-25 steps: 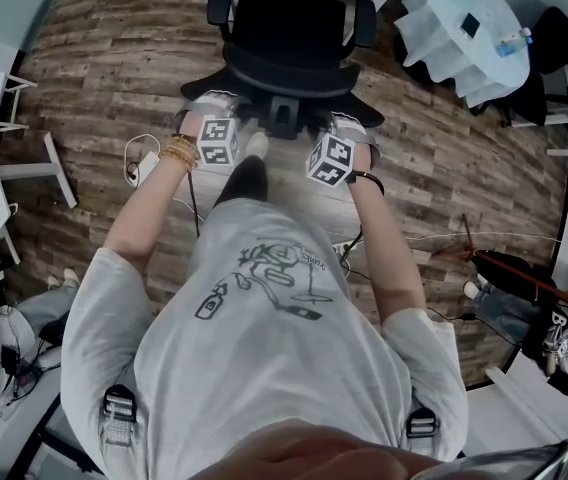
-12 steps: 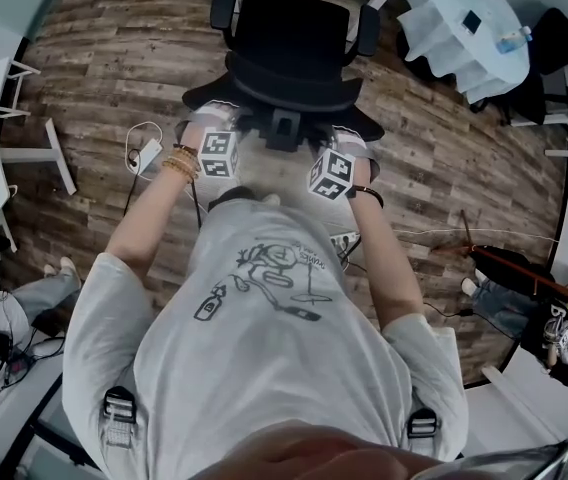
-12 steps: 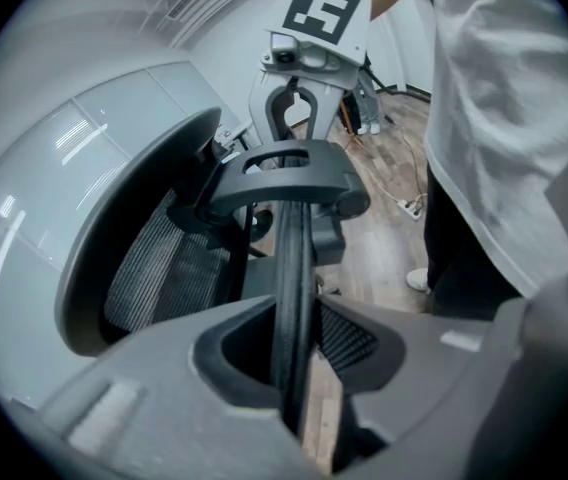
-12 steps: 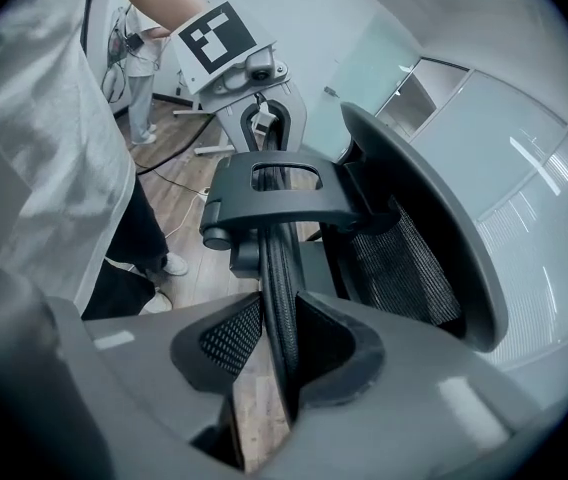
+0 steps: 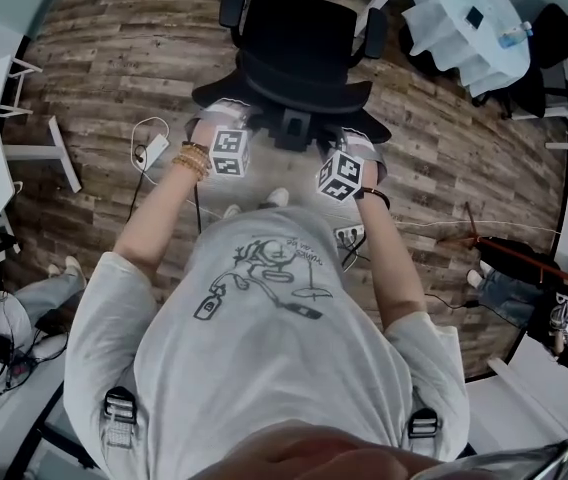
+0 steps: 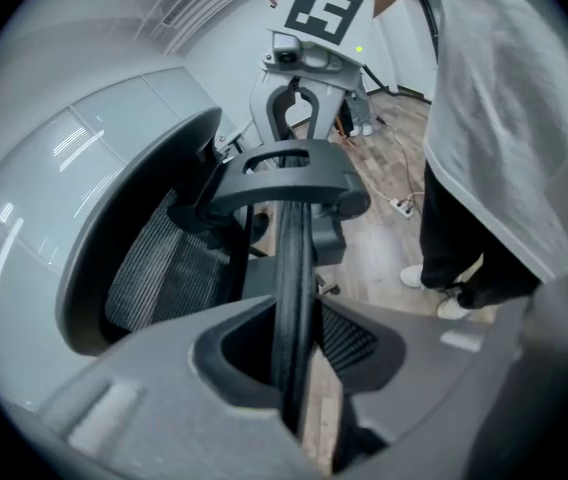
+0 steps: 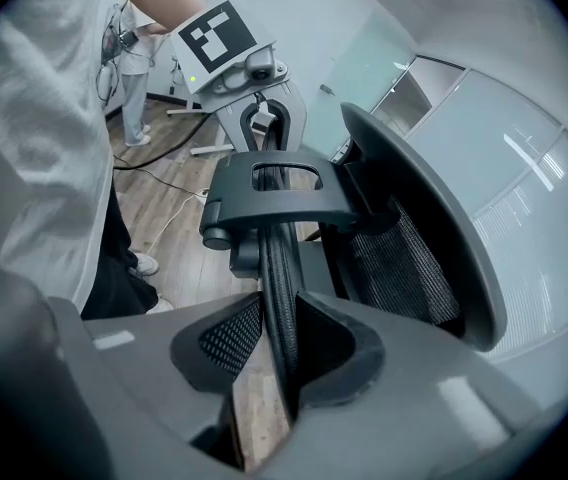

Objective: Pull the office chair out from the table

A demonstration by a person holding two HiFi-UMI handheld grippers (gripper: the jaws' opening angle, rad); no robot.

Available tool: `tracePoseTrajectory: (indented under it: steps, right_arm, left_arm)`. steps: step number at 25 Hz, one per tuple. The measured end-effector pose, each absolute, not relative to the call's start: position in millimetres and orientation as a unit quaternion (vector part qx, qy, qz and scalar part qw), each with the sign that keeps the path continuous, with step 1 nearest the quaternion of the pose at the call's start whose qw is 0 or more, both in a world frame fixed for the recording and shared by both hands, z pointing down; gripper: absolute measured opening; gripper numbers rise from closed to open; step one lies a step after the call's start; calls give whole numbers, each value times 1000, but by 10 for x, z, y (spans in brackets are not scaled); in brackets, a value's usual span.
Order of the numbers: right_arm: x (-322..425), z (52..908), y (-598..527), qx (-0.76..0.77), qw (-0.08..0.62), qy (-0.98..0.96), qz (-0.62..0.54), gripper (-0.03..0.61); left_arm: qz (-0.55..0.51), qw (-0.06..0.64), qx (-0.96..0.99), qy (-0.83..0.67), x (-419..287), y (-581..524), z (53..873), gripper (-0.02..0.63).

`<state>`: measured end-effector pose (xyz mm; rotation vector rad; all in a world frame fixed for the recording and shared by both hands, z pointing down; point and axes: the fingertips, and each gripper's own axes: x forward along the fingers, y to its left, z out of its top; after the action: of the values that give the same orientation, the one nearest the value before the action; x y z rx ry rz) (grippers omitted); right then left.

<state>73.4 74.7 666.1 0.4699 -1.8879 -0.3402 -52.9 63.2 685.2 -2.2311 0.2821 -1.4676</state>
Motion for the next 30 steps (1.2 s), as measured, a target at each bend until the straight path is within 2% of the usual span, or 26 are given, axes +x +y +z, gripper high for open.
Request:
tracePoseTrajectory:
  steps: [30]
  right_arm:
    - [116, 6633, 2461, 223, 556, -791, -126, 107]
  left_arm:
    - [-523, 243, -814, 74, -1130, 2249, 6785, 106]
